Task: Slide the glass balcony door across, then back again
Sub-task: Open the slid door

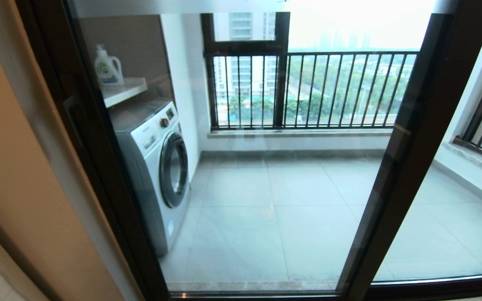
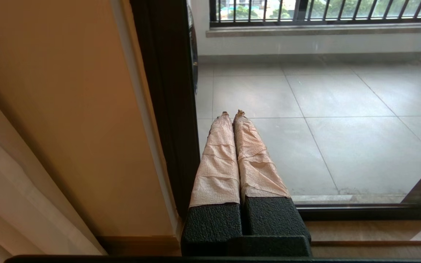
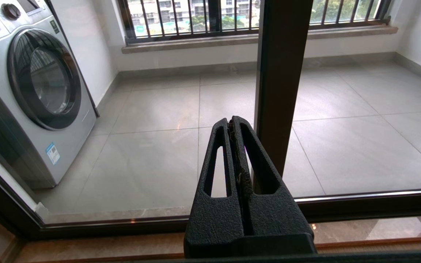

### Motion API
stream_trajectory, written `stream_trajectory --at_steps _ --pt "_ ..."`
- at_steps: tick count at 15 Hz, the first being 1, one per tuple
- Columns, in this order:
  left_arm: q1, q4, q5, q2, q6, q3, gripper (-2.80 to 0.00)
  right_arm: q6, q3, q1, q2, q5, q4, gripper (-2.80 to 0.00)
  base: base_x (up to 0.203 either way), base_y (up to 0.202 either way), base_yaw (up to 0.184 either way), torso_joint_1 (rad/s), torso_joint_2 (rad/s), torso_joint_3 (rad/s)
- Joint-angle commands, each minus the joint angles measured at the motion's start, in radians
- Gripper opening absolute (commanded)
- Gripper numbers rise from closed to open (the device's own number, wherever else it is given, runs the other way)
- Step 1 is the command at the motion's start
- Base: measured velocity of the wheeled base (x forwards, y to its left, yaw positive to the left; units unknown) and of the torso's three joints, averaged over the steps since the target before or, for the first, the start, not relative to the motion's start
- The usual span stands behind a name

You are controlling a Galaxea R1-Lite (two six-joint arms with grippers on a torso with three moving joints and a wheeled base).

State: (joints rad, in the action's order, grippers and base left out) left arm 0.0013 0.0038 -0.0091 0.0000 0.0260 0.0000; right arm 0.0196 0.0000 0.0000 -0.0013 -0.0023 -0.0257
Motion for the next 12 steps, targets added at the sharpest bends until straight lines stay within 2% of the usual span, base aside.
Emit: stream_trajectory --at_steps 1,12 --pt "0.000 0.000 0.000 0.002 0.000 0.002 -2.80 0.000 0.012 0.000 0.001 0.001 0.000 -2.80 0.000 0.000 0.000 0.000 0.00 0.000" --pt "0.000 -0.001 0.001 0.002 -0.001 0.002 -2.80 0.016 0.011 0.000 0.001 -0.005 -0.005 -2.80 0.000 0.000 0.000 0.000 0.00 0.000"
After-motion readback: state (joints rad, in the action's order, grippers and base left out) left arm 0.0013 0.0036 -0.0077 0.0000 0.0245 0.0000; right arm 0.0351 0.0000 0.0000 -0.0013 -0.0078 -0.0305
